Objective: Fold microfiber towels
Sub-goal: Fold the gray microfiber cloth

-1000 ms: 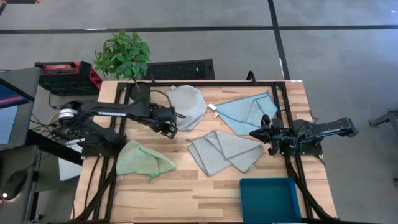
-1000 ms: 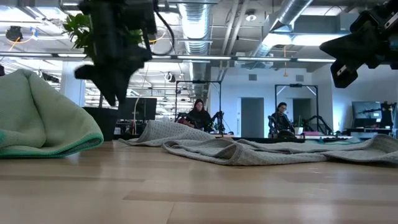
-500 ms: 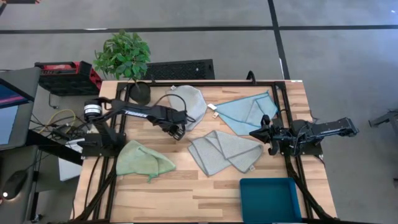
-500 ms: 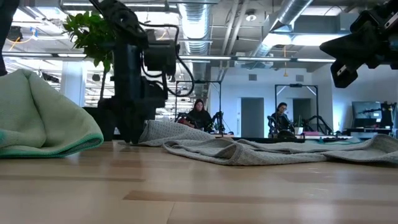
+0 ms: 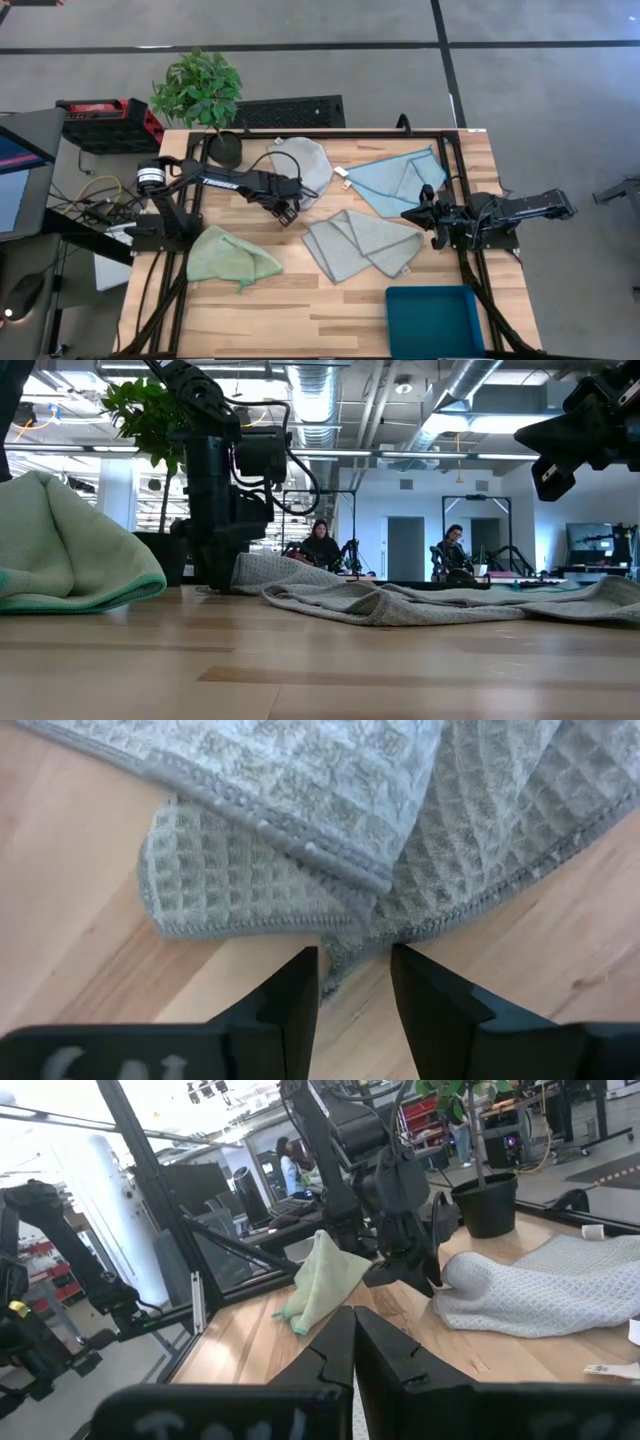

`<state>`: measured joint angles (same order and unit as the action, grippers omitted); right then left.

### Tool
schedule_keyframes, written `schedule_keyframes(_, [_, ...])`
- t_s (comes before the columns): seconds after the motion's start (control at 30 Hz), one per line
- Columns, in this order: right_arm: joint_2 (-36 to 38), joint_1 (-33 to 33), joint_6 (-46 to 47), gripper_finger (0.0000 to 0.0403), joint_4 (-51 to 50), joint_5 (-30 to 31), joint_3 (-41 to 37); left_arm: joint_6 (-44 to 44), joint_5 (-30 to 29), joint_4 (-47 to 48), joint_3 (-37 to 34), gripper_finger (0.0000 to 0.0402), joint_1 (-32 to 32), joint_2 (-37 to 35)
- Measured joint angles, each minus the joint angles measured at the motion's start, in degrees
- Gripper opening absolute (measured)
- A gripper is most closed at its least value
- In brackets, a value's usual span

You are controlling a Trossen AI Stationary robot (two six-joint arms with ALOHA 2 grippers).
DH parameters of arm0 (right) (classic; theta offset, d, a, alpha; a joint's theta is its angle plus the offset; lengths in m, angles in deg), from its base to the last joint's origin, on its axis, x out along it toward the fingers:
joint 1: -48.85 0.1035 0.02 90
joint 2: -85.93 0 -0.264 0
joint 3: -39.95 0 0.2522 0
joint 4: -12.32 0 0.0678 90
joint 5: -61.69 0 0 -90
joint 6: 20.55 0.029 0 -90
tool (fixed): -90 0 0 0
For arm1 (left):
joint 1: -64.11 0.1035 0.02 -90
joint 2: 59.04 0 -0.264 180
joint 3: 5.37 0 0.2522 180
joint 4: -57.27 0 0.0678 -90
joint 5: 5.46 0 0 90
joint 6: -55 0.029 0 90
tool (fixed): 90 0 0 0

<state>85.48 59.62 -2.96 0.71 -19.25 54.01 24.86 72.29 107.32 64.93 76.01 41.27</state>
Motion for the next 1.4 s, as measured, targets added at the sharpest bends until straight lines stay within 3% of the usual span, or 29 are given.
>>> schedule_keyframes(0.4, [0.0,0.0,0.0,0.0031,0.0,0.0,0.0,5.0,2.1,0.2,0.3,0.0115,1.0,2.6])
schedule_keyframes(0.63, [0.0,0.0,0.0,0.0031,0.0,0.0,0.0,8.4,4.5,-0.2,0.2,0.0014,1.0,2.4])
schedule_keyframes(0.83, [0.0,0.0,0.0,0.0031,0.0,0.0,0.0,7.3,10.0,1.7,0.9,0.0003,1.2,0.6])
schedule_keyframes(0.97, [0.0,0.1,3.8,0.0031,0.0,0.0,0.0,7.0,13.4,6.3,5.4,0.0002,0.8,-3.3])
schedule_keyframes(1.1, [0.0,0.1,9.4,0.0031,0.0,-0.1,0.0,7.0,11.9,10.9,10.4,0.0001,1.2,-5.7])
schedule_keyframes(1.4, [0.0,0.0,8.8,0.0031,0.5,0.4,0.0,3.5,11.8,13.3,23.6,0.0,1.1,-7.5])
